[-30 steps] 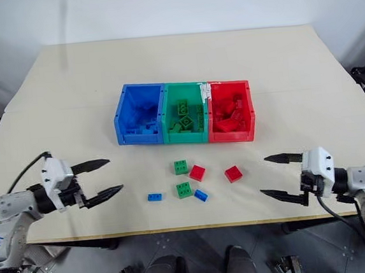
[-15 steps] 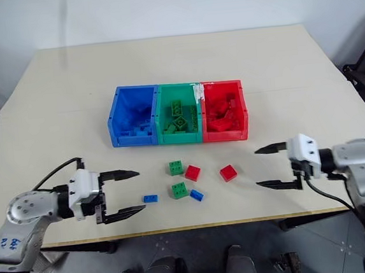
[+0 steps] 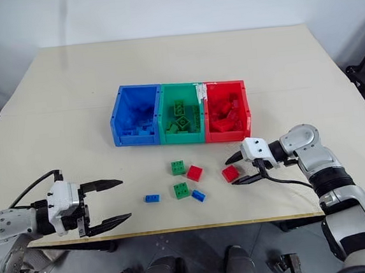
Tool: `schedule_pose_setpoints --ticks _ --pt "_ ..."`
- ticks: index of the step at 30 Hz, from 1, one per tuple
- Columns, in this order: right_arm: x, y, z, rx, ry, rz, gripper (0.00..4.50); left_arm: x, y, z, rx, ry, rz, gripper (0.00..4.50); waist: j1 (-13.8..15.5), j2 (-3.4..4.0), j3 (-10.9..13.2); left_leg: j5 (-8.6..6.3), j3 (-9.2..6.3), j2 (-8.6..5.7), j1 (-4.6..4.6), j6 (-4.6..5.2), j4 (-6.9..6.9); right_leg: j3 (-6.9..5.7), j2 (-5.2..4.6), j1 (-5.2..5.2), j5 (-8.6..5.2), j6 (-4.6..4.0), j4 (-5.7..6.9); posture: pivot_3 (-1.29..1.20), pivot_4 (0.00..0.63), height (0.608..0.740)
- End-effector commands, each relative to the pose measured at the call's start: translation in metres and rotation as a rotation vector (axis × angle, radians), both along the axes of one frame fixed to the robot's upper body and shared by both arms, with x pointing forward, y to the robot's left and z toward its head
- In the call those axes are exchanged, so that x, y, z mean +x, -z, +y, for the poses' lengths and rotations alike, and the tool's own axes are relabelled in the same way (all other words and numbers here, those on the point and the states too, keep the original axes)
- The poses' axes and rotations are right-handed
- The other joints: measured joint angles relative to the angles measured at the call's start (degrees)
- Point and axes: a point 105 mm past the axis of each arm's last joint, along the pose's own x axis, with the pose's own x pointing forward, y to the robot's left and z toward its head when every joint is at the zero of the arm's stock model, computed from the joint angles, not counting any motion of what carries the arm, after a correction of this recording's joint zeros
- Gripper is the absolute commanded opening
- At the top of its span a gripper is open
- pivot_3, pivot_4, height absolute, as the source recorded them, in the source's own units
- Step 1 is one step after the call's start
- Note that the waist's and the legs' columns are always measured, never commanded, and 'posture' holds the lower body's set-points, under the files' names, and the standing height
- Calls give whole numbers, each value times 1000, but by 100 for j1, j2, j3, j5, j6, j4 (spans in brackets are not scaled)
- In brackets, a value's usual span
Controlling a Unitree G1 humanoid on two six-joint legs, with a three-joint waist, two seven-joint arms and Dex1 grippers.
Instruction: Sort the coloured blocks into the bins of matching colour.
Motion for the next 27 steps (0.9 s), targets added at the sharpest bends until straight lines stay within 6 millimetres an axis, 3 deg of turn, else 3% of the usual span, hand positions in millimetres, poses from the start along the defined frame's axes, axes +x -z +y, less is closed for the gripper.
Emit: schedule_pose_setpoints --ticks 1,3,9,13,18,22,27 --pt "-7 -3 -4 28 -39 34 1926 -3 -9 -5 -44 0 -30 4500 -6 0 0 0 0 1 1 0 0 0 0 0 0 0 0 0 150 740" --pt "-8 -7 -2 70 -34 30 1423 -3 -9 -6 -55 -9 -31 4500 -5 0 0 0 -1 2 2 0 0 1 0 0 0 -1 2 0 150 740" --pt "13 -63 2 414 195 30 1430 6 -14 4 -162 -139 -89 4500 13 4 2 -2 -3 16 0 -2 -1 4 -1 -5 0 -1 1 0 150 740" --pt "45 -105 1 525 372 -51 1430 7 -18 14 -197 -211 -113 4500 -2 6 3 -5 -1 31 1 -7 -1 5 4 -10 2 -5 2 0 150 740" --pt "91 -126 4 551 603 -195 1430 7 -12 26 -181 -245 -106 4500 -95 6 3 -9 6 17 2 -13 -5 5 7 -20 -2 -15 8 0 150 740" --pt "100 -125 10 543 623 -229 2748 5 -6 25 -203 -251 -15 4500 -109 6 3 -15 8 14 -9 -4 -7 -4 1 -21 -3 -18 10 0 150 740" --pt "97 -129 4 561 600 -267 4444 3 -6 21 -182 -222 -5 4500 -138 8 5 -23 8 14 -10 8 -7 -4 -2 -22 -3 -17 4 0 150 740"
